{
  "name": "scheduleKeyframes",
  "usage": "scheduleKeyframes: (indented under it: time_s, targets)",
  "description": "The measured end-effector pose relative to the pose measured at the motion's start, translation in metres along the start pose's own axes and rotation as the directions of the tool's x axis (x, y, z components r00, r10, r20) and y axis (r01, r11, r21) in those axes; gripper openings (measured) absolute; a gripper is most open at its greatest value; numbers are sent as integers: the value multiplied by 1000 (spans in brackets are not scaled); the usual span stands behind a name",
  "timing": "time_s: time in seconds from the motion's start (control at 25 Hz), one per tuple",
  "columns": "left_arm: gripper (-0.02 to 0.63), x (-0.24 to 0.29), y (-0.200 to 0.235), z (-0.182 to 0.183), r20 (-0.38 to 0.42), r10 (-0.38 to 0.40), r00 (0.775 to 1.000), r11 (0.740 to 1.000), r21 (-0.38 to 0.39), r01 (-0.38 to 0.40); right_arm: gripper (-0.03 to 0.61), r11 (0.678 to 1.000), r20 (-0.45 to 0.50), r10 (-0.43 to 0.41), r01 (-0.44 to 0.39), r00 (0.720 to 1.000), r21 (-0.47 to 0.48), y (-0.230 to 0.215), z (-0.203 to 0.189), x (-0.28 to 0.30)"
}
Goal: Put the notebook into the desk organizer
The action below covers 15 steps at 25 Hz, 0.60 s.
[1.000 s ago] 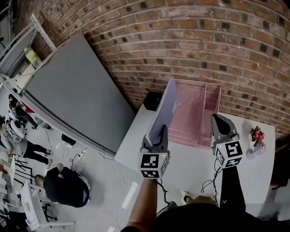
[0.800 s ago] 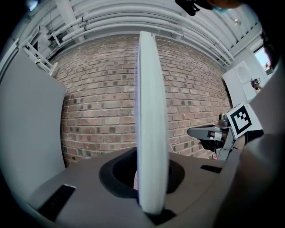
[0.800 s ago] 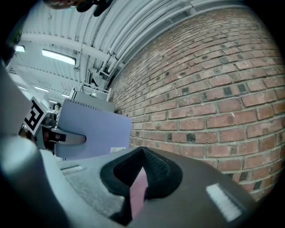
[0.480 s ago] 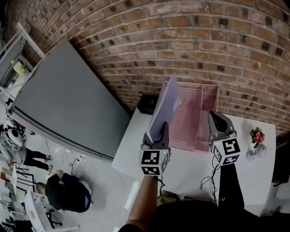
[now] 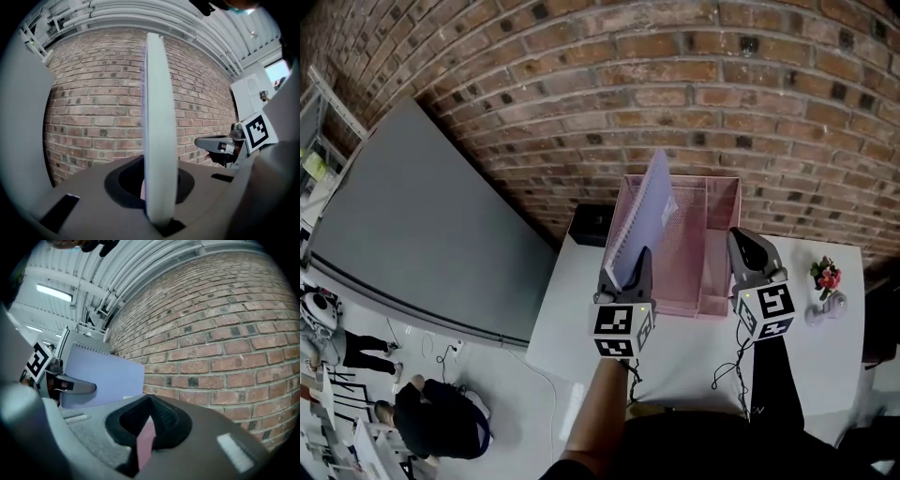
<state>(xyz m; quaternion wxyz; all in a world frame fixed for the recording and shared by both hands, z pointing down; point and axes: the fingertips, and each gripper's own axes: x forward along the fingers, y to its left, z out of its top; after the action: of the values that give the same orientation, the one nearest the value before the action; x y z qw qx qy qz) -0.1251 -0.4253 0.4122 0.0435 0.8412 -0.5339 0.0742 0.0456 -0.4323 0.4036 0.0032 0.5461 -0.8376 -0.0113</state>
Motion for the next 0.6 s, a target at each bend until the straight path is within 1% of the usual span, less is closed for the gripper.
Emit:
scheduleKeyframes:
  time_s: [0.2, 0.36, 0.48, 0.6]
  targets:
    - [35, 16, -10, -3, -14, -45, 999, 999, -24, 45, 0, 999, -11, -34, 34, 999, -2, -11, -3, -1]
    - [37, 25, -17, -13, -44, -62, 997, 996, -61, 60, 0, 999, -24, -47, 47, 999, 2, -17, -9, -1]
    - [37, 31, -17, -23, -84, -54, 995, 996, -80, 47, 0, 999, -31, -49, 49, 998, 4, -20, -12, -1]
    - [37, 34, -13, -30, -121, -23, 992, 997, -79, 13, -1, 999, -36, -47, 47, 998, 3, -20, -14, -1]
